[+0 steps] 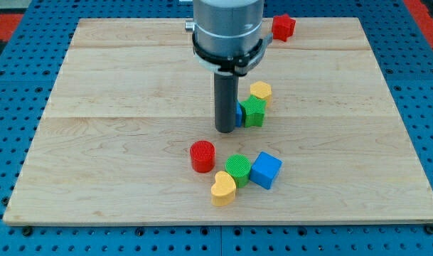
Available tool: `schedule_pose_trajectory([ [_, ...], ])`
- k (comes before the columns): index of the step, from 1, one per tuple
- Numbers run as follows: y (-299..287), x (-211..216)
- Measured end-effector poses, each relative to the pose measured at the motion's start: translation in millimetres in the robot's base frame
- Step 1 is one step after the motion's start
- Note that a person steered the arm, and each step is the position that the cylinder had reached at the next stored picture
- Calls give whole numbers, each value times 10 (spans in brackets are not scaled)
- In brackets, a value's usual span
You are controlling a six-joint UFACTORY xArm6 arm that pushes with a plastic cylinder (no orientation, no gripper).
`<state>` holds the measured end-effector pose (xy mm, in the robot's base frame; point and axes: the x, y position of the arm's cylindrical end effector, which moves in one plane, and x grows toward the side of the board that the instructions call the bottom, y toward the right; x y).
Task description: Push the arm towards the right side of the blue cube
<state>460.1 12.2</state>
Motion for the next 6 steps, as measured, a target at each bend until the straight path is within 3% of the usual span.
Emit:
schedule_pose_trajectory([
  [2, 1635, 118],
  [3, 1999, 430],
  [4, 1529, 995],
  [6, 1151, 1152],
])
